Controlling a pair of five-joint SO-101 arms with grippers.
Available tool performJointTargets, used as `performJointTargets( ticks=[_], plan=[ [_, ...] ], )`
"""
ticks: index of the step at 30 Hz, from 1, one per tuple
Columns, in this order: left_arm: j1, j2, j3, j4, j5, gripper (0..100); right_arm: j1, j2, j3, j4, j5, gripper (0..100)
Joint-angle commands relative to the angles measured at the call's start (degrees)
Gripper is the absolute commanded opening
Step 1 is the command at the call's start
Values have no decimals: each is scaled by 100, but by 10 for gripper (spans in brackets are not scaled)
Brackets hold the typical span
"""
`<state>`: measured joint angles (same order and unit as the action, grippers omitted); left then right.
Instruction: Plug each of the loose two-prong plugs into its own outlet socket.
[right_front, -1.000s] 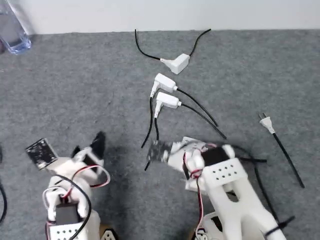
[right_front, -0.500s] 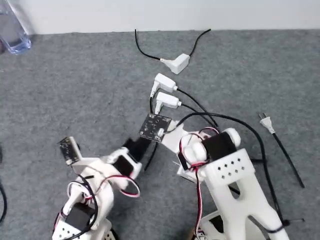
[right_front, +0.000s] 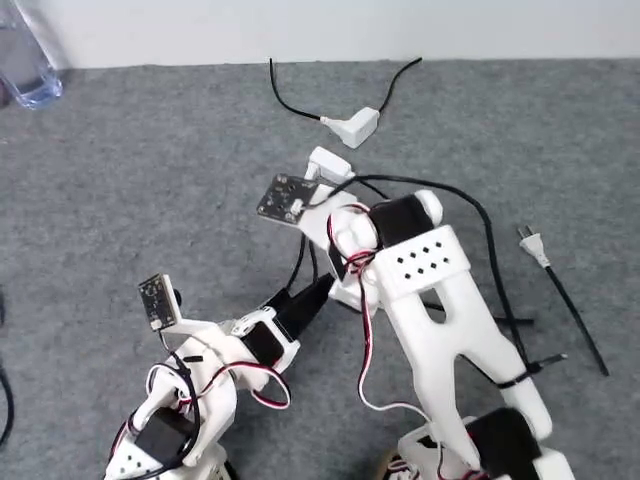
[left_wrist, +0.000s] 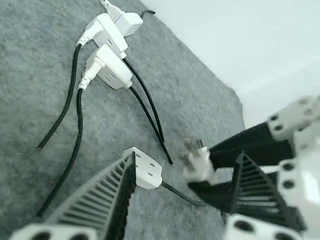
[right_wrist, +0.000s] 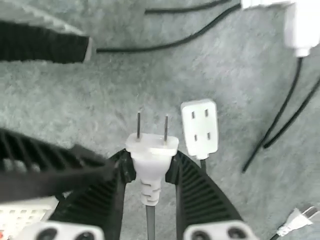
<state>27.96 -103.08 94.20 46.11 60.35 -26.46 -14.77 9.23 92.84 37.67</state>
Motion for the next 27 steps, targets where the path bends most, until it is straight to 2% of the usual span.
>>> performJointTargets(
  ticks=[1,12,19,27],
  plan=[
    [9,-44,-4,-167,-79,298,-48,40,-492,-48,-44,9],
    [9,-44,13,-149,-176,298,-66,-22,-527,-31,-44,9],
    [0,-44,-4,-158,-176,298,-92,-31,-1011,505,-53,9],
    [0,-44,-4,-149,-167,298,-831,-31,-1582,971,-325,9]
  ],
)
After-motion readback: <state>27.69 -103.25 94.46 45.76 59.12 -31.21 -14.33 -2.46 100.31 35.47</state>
